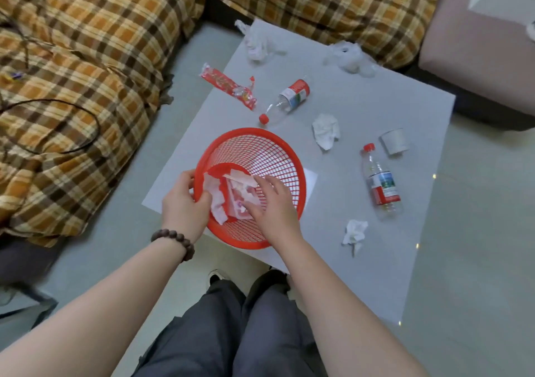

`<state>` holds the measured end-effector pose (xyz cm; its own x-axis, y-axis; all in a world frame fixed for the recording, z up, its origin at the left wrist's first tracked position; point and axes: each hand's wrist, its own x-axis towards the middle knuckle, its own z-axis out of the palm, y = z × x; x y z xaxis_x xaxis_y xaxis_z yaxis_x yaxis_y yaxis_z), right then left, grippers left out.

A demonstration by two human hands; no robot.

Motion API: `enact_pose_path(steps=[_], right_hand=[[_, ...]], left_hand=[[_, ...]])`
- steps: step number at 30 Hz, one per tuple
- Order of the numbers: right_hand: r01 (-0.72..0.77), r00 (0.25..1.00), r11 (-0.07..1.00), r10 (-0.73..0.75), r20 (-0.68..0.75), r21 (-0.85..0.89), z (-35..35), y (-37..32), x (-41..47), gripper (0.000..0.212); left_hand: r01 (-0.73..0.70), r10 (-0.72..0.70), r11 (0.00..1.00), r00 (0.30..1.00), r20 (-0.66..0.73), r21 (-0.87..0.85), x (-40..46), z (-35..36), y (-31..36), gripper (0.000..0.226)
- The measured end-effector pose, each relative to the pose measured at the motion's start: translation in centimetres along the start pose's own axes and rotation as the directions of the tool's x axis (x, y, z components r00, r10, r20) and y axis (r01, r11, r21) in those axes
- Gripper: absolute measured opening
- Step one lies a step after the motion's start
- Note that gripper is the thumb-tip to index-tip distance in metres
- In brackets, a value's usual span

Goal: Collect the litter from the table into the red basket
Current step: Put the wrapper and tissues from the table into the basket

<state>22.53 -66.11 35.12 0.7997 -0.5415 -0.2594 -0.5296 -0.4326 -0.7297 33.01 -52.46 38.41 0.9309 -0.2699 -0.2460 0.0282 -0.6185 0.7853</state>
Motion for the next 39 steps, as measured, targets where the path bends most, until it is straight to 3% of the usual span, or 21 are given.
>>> enact_pose_path(steps=[5, 9, 12, 17, 24, 27, 31, 35, 39], right_hand=[[-0.173, 0.952, 0.985, 0.165, -0.259, -0.01, -3.4, 6.0, -3.8, 0.046], [-0.349, 0.881, 0.937, 0.319, -0.349, -0.027, -5.8, 13.5, -6.0, 0.043], [-0.419, 0.886, 0.9, 0.378, -0.269, -0.117, -6.8, 18.8, -5.7, 0.047], [-0.289, 0.951, 0.903, 0.308, 0.009, -0.317, -7.2, 25.8, -3.2, 0.058], [-0.057, 0.958, 0.894, 0.174, 0.228, -0.444, -7.5, 30.9, -2.1, 0.032], [-0.062, 0.966, 0.947, 0.137, 0.22, -0.316, -8.4, 29.8, -1.6, 0.026], [-0.137, 0.99, 0.99, 0.137, -0.045, -0.009, -12.3, 24.2, -0.2, 0.025], [0.095, 0.97, 0.99, -0.069, -0.235, 0.103, -16.6, 17.4, 0.1, 0.023], [0.307, 0.946, 0.949, -0.297, -0.134, 0.068, -16.9, 11.1, -1.1, 0.022]], left_hand=[[0.037, -0.038, 0.999, 0.998, 0.041, 0.035, 1.4, 2.3, 0.9, 0.028], [0.041, -0.044, 0.996, 0.998, 0.047, 0.075, 1.3, 4.5, 2.0, 0.029], [0.062, -0.064, 0.994, 0.998, 0.023, 0.092, 0.5, 6.2, 2.3, 0.029], [0.133, -0.129, 0.989, 0.99, -0.058, 0.071, -1.8, 8.6, 2.0, 0.03], [0.297, -0.305, 0.952, 0.923, -0.235, -0.07, -5.6, 11.4, 2.0, 0.028], [0.297, -0.31, 0.951, 0.913, -0.266, -0.088, -7.0, 11.6, 2.3, 0.025], [0.279, -0.303, 0.952, 0.908, -0.288, -0.123, -8.4, 11.9, 3.5, 0.023], [0.263, -0.291, 0.954, 0.923, -0.251, -0.141, -9.5, 12.2, 4.8, 0.024], [0.229, -0.267, 0.957, 0.936, -0.231, -0.177, -11.4, 11.8, 6.2, 0.026]])
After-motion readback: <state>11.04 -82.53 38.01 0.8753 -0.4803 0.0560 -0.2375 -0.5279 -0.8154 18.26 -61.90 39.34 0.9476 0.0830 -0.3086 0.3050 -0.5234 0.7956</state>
